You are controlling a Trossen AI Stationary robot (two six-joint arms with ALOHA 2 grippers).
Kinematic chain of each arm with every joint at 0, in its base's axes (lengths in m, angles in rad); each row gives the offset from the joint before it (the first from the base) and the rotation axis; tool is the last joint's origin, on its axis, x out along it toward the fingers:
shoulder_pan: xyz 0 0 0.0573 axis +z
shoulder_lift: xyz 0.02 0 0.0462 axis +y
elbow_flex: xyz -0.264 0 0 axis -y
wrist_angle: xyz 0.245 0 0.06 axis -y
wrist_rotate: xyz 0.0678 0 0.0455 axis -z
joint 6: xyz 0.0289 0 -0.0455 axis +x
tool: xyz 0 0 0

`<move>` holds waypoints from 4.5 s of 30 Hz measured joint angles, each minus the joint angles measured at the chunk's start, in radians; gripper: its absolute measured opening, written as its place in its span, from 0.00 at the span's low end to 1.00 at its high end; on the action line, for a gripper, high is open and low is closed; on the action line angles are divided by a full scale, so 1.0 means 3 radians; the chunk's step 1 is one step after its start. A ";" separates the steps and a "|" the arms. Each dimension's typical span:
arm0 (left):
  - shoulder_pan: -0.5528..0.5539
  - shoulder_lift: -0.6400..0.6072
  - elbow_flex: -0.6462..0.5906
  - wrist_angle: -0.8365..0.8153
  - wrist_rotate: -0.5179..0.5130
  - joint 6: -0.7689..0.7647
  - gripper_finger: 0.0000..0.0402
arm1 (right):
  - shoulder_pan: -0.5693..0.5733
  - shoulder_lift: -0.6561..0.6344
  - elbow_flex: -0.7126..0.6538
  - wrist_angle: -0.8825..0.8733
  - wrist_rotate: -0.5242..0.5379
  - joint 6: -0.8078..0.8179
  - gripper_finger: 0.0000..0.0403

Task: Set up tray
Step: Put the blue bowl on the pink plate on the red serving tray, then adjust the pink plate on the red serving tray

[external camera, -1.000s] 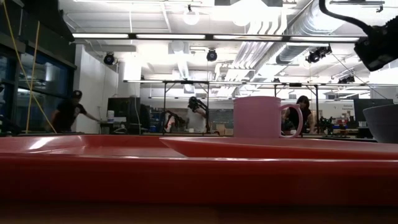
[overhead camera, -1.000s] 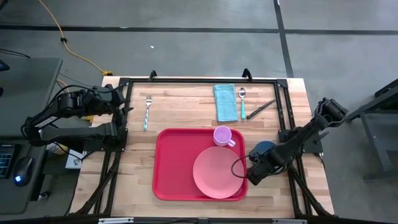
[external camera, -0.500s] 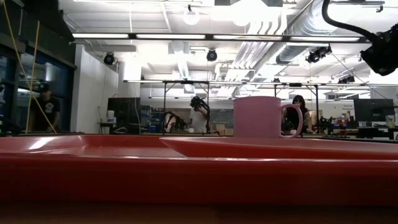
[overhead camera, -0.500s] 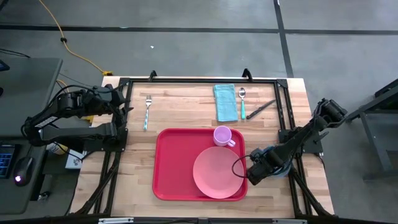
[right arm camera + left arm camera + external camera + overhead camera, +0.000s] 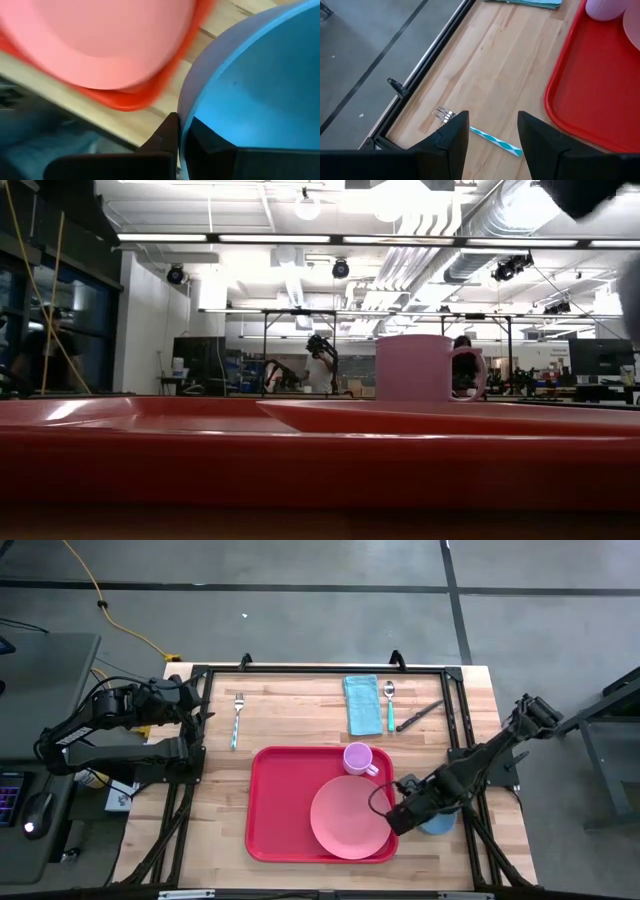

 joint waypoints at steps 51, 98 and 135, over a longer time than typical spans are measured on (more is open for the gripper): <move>-0.0001 0.0001 0.0000 0.0053 0.0233 0.0066 0.50 | -0.0615 0.2596 0.3461 -0.1469 0.0079 -0.1997 0.00; 0.0000 0.0001 0.0000 0.0051 0.0492 0.0166 0.50 | -0.0467 0.2522 0.2529 0.0050 0.0160 -0.1542 0.20; -0.0001 0.0001 0.0000 0.0055 0.0494 0.0192 0.50 | -0.0628 0.1872 0.2535 0.0654 0.0942 -0.2140 0.02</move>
